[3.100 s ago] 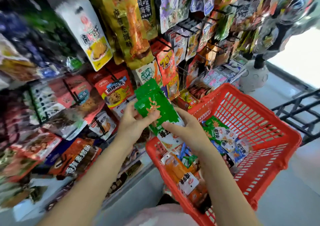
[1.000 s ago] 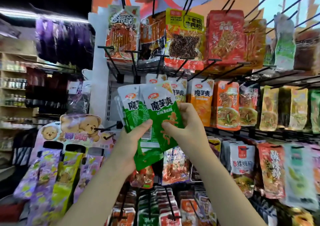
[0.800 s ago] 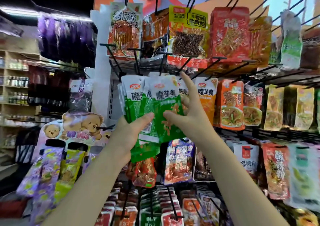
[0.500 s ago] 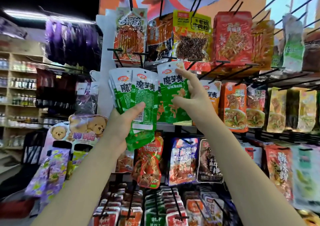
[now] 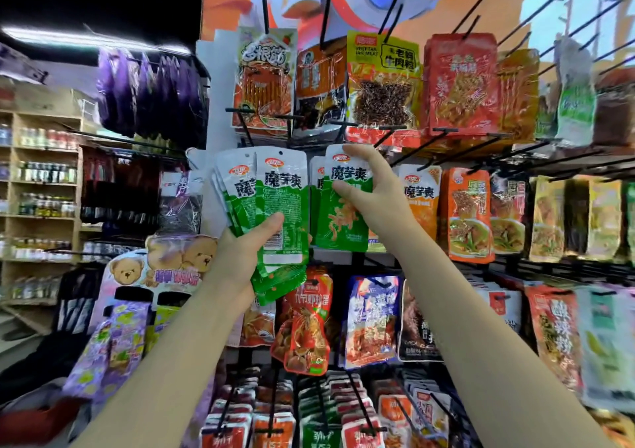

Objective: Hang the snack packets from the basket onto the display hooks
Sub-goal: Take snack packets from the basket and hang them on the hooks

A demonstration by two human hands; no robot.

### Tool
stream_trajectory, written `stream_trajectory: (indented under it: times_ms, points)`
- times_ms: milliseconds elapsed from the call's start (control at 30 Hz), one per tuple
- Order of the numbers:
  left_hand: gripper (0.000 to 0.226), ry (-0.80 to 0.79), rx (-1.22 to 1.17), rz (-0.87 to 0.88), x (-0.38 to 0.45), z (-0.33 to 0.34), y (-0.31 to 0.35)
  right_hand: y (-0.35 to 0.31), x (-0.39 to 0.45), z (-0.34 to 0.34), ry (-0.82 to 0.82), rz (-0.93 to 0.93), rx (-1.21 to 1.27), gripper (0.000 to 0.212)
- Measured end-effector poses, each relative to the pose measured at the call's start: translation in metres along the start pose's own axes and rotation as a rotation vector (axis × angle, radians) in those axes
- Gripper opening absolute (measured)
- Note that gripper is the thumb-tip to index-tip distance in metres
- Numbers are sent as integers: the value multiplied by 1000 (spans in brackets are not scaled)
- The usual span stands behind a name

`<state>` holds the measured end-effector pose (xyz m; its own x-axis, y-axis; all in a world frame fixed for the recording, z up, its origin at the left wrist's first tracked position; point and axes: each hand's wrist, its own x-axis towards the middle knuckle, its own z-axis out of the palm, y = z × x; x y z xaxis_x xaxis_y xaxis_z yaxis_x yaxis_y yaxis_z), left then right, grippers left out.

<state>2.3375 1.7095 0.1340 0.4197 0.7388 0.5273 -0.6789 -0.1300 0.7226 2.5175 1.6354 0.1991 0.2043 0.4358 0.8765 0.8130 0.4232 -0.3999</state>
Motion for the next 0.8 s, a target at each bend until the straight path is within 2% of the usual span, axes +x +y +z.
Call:
stream_trajectory:
  times_ms: [33,67,167,267,367,400,467,500,533,633,667,800]
  points:
    - [90,12,5,-13,4,-5,-3,0,1,0,-1,-2,0,42]
    - [90,16,10,-24,5,-6,-3,0,3,1,4,-5,-6,36]
    - [41,55,7,-28,3,-6,1,-1,10,6,14,0,-19,30]
    - [29,43,6,-2,8,-7,-2,0,15,10,28,4,-7,31]
    - [38,40,12,-5,10,-9,-3,4,17,13,54,-12,11,32]
    - [52,30,9,-20,10,-10,-4,5,17,14,60,-14,21,32]
    - [94,34,10,-41,13,-13,-6,6,16,14,75,-9,37,33]
    - [106,34,13,-47,15,-15,-8,7,16,14,80,-10,48,33]
    - [103,31,19,-53,15,-14,-8,7,16,13,82,-12,57,34]
    - [48,16,-1,-59,12,-11,-5,4,15,11,87,15,39,37]
    - [41,4,0,-63,14,-12,-6,3,15,11,93,36,32,39]
    - [64,-46,24,-63,14,-7,-8,2,18,9,63,129,-54,36]
